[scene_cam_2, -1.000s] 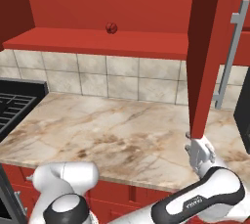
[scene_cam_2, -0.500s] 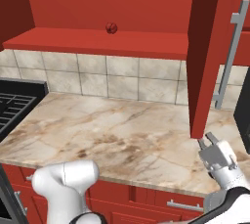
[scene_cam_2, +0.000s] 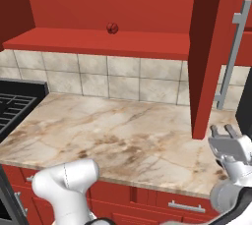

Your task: Pick the bell pepper from the counter and place it in the cabinet. Then close the cabinet.

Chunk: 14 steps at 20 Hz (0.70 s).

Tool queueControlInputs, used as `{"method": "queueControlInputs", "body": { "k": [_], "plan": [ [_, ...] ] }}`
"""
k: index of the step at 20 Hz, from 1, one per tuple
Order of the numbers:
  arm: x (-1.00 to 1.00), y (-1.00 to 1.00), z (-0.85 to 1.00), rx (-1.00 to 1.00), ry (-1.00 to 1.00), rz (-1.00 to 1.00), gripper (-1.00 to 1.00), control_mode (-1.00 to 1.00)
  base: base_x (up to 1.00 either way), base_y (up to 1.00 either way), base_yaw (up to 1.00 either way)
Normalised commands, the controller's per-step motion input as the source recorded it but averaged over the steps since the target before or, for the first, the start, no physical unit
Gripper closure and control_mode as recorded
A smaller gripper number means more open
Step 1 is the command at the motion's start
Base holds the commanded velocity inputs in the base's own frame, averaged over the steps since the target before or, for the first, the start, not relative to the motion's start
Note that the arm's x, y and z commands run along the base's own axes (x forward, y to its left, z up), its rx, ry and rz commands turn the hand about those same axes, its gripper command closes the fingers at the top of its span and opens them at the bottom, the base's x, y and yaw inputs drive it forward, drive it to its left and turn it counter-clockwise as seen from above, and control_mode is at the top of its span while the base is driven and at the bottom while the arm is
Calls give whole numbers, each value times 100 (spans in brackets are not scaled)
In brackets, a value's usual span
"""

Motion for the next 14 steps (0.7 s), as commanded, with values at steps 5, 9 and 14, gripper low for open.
{"method": "queueControlInputs", "body": {
  "k": [5, 9, 14],
  "plan": [
    [-1, 0, 26, 6, -22, 0, -100, -100, 0, 0, 0],
    [-11, 0, 40, 6, -25, 0, -100, -100, 0, 0, 0],
    [-14, 0, 46, 4, -25, 0, -100, -100, 0, 0, 0]
  ]
}}
